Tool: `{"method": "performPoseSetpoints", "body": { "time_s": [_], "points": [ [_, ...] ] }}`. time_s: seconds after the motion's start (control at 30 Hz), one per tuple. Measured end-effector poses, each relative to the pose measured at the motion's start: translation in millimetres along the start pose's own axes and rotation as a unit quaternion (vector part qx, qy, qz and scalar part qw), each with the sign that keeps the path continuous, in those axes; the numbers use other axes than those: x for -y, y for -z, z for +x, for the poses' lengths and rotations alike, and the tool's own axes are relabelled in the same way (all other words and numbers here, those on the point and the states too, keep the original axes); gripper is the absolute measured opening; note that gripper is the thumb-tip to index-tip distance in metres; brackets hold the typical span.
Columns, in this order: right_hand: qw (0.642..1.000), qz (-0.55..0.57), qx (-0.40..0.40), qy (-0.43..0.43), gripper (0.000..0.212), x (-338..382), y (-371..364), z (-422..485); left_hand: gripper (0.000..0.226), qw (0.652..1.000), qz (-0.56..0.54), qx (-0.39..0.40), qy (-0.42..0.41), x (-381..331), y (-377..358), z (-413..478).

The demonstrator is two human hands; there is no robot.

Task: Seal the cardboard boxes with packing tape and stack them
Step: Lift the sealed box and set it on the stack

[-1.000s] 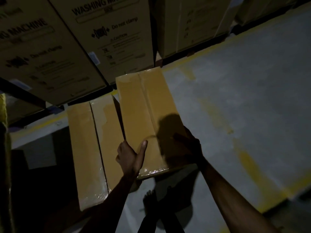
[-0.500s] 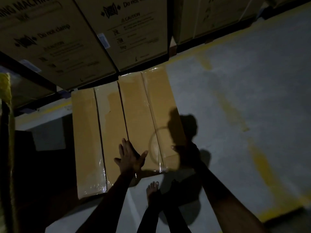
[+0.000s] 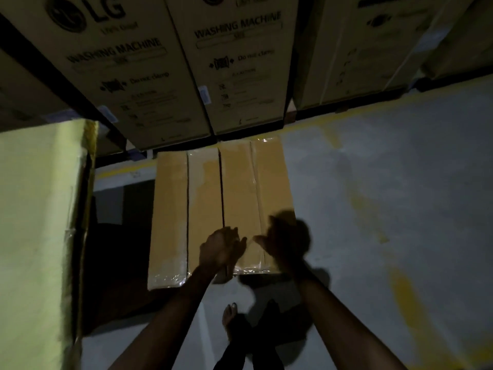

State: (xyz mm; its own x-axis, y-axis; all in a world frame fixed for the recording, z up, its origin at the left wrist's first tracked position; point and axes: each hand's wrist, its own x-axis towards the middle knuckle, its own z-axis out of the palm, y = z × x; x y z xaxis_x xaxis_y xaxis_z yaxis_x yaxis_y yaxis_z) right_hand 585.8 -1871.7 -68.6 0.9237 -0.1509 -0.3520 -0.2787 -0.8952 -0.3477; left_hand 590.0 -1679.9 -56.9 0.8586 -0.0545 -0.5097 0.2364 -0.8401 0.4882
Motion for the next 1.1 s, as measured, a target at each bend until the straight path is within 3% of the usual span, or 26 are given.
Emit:
{"method": "performPoseSetpoints", "body": {
  "time_s": [0.1,0.23,0.33,0.53,0.67,0.83,0.97,1.1],
  "points": [
    [0.980,0.161,0.108,0.045,0.079,81,34,-26,0.045,0.994,-0.063,-0.092,-0.014,1,50,-29],
    [0.953,0.229,0.157,0.123,0.066,169,35,-61,0.028,0.970,-0.140,-0.196,-0.027,42,111,-83],
    [0.931,0.259,0.177,0.185,0.063,236,28,-102,0.027,0.946,-0.188,-0.266,0.003,91,155,-140],
    [0.900,0.208,0.229,0.306,0.061,367,-33,-203,0.037,0.896,-0.229,-0.371,0.082,236,201,-252],
    [0.889,0.188,0.264,0.323,0.060,451,-102,-275,0.040,0.868,-0.261,-0.402,0.131,344,216,-320],
    [0.863,0.186,0.309,0.354,0.055,573,-190,-376,0.022,0.824,-0.286,-0.450,0.192,497,245,-403],
    [0.842,0.169,0.340,0.382,0.057,663,-250,-438,0.029,0.798,-0.293,-0.475,0.229,589,276,-462],
    [0.814,0.130,0.371,0.427,0.057,740,-302,-488,0.019,0.767,-0.282,-0.507,0.273,673,301,-510]
  ]
}}
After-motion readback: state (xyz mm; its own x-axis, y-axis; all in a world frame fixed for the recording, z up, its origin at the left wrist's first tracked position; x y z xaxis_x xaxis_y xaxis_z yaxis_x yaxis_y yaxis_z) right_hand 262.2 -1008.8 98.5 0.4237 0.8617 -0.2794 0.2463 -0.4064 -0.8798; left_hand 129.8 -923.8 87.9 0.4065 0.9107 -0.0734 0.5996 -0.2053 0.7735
